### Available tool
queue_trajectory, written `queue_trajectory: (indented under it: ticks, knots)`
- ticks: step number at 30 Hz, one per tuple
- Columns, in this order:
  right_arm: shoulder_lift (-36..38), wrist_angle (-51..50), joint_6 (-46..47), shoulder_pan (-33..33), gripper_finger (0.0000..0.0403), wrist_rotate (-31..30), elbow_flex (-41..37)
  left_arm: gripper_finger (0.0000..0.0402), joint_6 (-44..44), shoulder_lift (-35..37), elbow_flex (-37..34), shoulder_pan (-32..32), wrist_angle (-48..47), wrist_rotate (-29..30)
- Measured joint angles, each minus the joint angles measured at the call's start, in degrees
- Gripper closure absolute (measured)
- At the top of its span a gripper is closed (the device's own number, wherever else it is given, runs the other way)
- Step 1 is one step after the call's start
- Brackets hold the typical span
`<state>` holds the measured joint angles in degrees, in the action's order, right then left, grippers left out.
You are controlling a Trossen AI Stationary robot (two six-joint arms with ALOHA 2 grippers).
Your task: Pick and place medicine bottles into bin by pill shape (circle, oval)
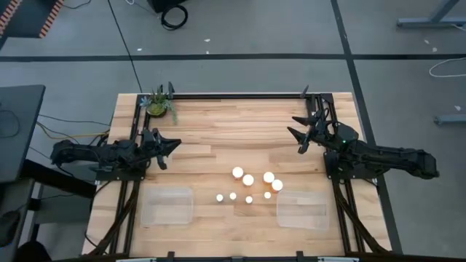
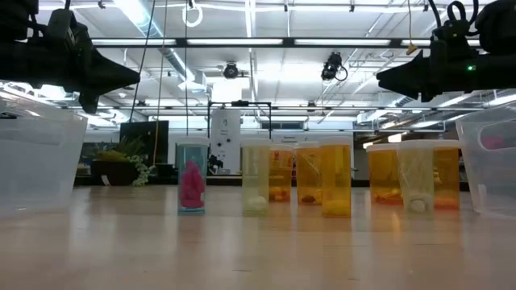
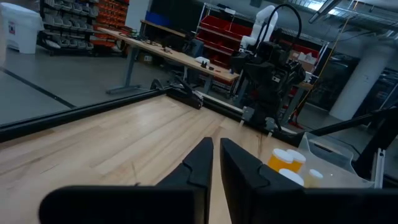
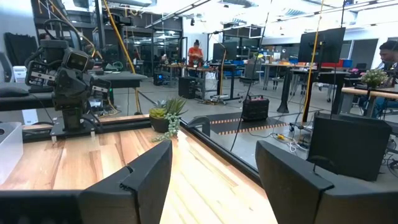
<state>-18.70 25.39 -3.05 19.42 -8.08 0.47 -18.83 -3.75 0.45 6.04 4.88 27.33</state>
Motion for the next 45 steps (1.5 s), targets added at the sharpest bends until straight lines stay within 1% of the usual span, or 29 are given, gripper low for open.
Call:
queue_trajectory:
  ticks: [7,17,26,36,45]
  knots:
    - [-0.02,0.0,0.0,-0.02,0.0164,0.0,0.0,0.0374,0.0,0.02,0.0,-0.02,0.01,0.0]
    - [-0.02,0.01,0.0,-0.01,0.0164,0.01,-0.02,0.0363,0.0,0.0,0.02,0.0,-0.01,-0.02]
    - [0.01,0.0,0.0,-0.01,0.0164,0.0,-0.02,0.0374,0.02,0.0,-0.01,-0.02,-0.02,-0.02]
    - [-0.02,0.01,0.0,-0.02,0.0164,0.02,-0.01,0.0363,0.0,0.02,0.0,-0.01,-0.02,-0.01]
    - [-0.02,0.02,0.0,-0.02,0.0164,0.0,0.0,0.0373,0.02,0.02,-0.01,0.0,0.01,0.0]
